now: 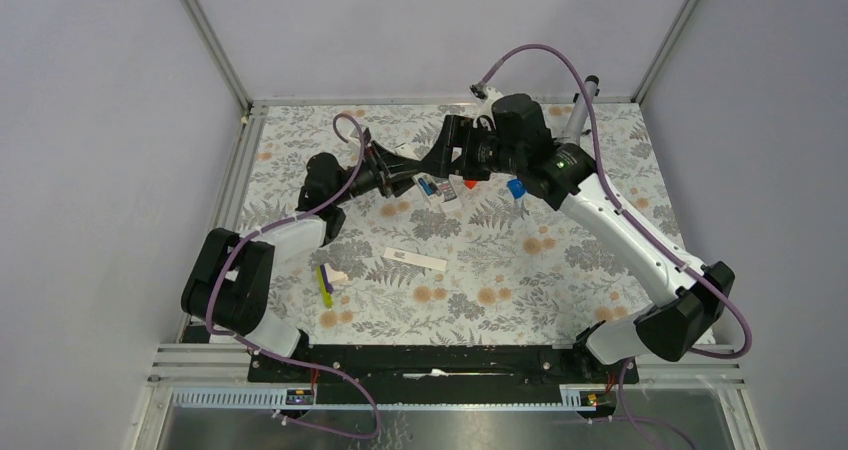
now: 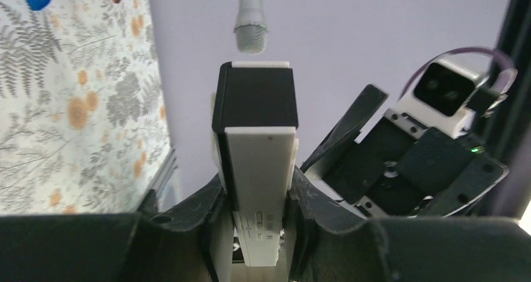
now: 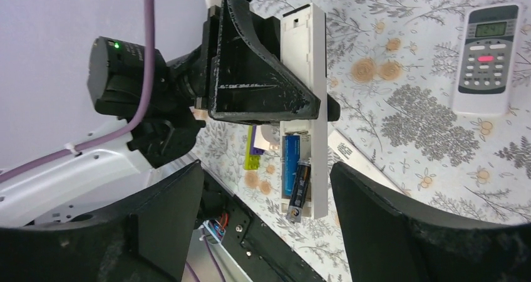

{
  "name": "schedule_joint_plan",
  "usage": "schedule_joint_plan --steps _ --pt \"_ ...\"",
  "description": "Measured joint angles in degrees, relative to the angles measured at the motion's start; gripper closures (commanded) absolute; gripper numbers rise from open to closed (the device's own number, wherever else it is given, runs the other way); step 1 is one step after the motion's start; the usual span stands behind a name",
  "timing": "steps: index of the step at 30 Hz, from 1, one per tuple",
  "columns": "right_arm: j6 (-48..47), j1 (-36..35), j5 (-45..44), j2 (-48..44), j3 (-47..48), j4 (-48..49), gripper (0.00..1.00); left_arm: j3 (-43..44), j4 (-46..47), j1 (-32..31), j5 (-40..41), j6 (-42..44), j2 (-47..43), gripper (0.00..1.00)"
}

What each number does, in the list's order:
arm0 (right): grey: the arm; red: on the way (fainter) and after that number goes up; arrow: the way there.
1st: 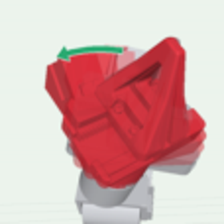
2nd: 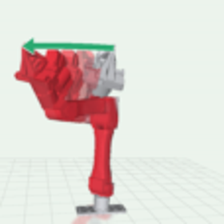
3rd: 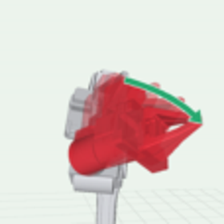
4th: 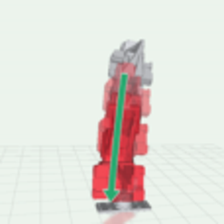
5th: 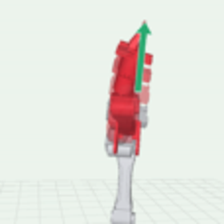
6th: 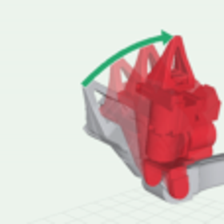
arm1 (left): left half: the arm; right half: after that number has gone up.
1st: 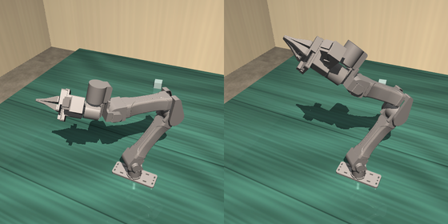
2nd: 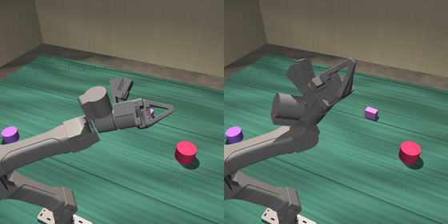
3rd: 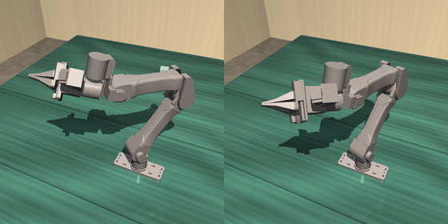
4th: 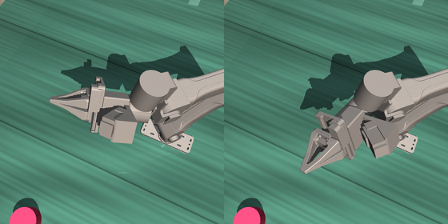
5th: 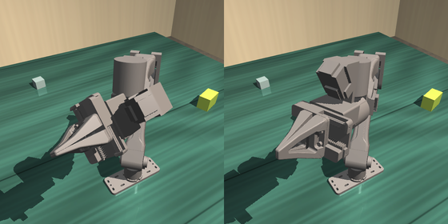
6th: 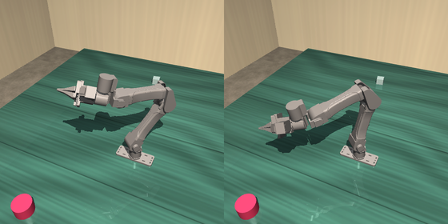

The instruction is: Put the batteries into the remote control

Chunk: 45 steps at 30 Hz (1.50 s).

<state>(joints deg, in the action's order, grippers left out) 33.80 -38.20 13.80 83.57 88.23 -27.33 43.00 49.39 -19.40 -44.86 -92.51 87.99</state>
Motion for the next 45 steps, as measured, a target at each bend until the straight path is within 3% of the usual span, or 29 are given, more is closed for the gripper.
schedule_joint_plan --steps 7,24,35,45 --pt "3.89 0.0 0.83 -2.86 -4.85 6.6 0.17 -1.49 4.92 0.0 3.52 -10.34 -0.28 0.96" --pt "10.23 0.02 0.96 -8.92 -16.72 21.35 0.17 -1.51 5.86 0.0 8.74 -18.56 -4.26 0.96" --pt "12.57 0.26 0.94 -10.12 -18.64 27.71 0.44 -1.57 5.42 0.22 10.64 -20.13 -5.55 0.96" --pt "12.68 0.35 1.16 -9.88 -18.95 28.09 0.51 -1.68 5.33 0.26 10.71 -20.5 -6.19 0.96"
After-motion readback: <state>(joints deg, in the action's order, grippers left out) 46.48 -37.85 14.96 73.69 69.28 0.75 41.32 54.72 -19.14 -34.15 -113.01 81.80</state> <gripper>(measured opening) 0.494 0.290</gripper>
